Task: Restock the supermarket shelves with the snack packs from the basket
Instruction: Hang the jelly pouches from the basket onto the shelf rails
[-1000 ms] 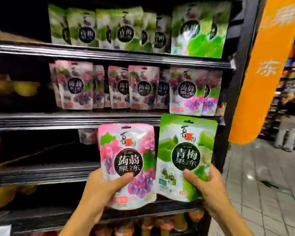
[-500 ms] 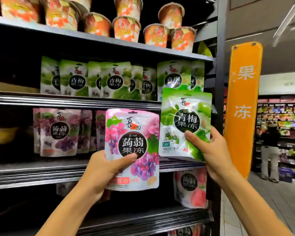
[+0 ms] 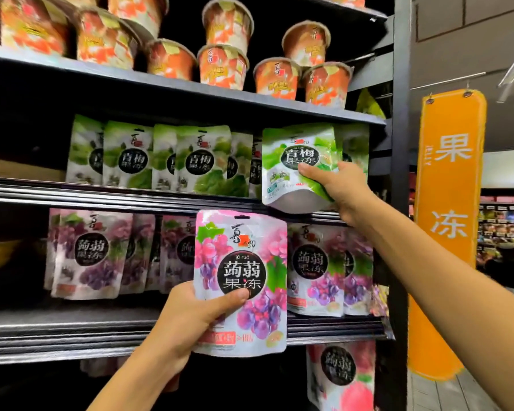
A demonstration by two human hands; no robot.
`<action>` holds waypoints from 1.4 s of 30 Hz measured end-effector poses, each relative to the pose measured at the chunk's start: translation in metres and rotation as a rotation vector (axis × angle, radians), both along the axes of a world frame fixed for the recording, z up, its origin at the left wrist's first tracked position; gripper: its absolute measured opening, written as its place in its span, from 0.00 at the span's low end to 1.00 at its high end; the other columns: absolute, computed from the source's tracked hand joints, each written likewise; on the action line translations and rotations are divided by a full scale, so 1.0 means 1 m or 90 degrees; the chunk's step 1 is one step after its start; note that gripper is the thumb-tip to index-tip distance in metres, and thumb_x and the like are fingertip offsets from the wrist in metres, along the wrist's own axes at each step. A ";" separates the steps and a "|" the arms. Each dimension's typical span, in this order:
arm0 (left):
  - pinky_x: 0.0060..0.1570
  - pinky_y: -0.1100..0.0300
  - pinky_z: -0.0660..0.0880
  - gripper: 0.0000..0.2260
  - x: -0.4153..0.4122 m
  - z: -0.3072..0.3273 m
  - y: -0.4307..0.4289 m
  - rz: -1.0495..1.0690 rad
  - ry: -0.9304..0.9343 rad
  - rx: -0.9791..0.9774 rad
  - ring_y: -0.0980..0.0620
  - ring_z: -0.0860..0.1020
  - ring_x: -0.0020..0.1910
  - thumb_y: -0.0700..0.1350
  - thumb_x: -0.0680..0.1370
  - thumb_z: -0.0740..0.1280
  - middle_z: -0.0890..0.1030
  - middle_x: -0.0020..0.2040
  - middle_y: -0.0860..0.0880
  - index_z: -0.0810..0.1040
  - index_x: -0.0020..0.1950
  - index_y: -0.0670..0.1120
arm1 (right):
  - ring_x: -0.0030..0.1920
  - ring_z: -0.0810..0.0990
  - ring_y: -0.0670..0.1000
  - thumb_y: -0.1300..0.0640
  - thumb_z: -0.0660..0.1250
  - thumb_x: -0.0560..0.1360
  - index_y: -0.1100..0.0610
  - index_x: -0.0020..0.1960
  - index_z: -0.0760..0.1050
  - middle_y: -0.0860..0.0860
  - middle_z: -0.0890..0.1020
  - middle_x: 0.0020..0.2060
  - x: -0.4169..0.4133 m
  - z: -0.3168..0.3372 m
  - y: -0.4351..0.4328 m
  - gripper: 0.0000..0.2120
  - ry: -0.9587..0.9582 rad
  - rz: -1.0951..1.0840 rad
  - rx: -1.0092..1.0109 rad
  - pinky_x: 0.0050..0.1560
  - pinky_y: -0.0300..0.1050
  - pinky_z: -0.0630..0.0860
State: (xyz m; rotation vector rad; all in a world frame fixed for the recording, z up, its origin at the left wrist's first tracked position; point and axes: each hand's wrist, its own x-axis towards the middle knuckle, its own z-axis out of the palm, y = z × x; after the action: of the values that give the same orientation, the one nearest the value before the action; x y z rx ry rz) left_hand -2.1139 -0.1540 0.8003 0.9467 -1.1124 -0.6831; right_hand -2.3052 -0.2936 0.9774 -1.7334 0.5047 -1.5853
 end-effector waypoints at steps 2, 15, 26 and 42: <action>0.35 0.59 0.80 0.19 0.000 0.001 -0.003 -0.003 -0.003 -0.008 0.44 0.86 0.41 0.45 0.57 0.81 0.86 0.45 0.40 0.86 0.46 0.44 | 0.35 0.85 0.51 0.56 0.79 0.68 0.58 0.47 0.81 0.54 0.86 0.41 0.010 0.013 -0.004 0.11 0.005 -0.004 -0.005 0.35 0.48 0.82; 0.37 0.58 0.80 0.19 -0.001 0.008 -0.009 0.012 -0.013 0.017 0.44 0.86 0.44 0.47 0.58 0.81 0.86 0.46 0.43 0.86 0.47 0.48 | 0.57 0.77 0.51 0.45 0.78 0.68 0.56 0.64 0.68 0.45 0.75 0.55 0.039 0.010 -0.023 0.32 0.072 -0.135 -0.060 0.56 0.48 0.75; 0.35 0.59 0.80 0.22 -0.001 0.008 -0.012 0.016 0.008 0.014 0.45 0.86 0.43 0.48 0.55 0.82 0.87 0.46 0.43 0.86 0.47 0.45 | 0.58 0.80 0.57 0.47 0.79 0.67 0.66 0.58 0.77 0.58 0.80 0.59 0.000 0.004 -0.015 0.29 0.171 -0.271 -0.125 0.59 0.50 0.76; 0.38 0.60 0.80 0.25 -0.005 0.008 -0.013 0.050 -0.015 -0.017 0.48 0.86 0.44 0.49 0.55 0.81 0.87 0.46 0.46 0.85 0.50 0.44 | 0.41 0.79 0.44 0.50 0.76 0.71 0.59 0.56 0.79 0.48 0.80 0.40 -0.002 -0.011 -0.011 0.19 0.110 -0.320 -0.166 0.47 0.33 0.74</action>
State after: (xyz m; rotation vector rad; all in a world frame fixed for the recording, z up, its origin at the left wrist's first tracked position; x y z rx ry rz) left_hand -2.1188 -0.1674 0.8085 0.9725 -1.0965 -0.5922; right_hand -2.3073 -0.3047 0.9662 -2.0628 0.9089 -1.9201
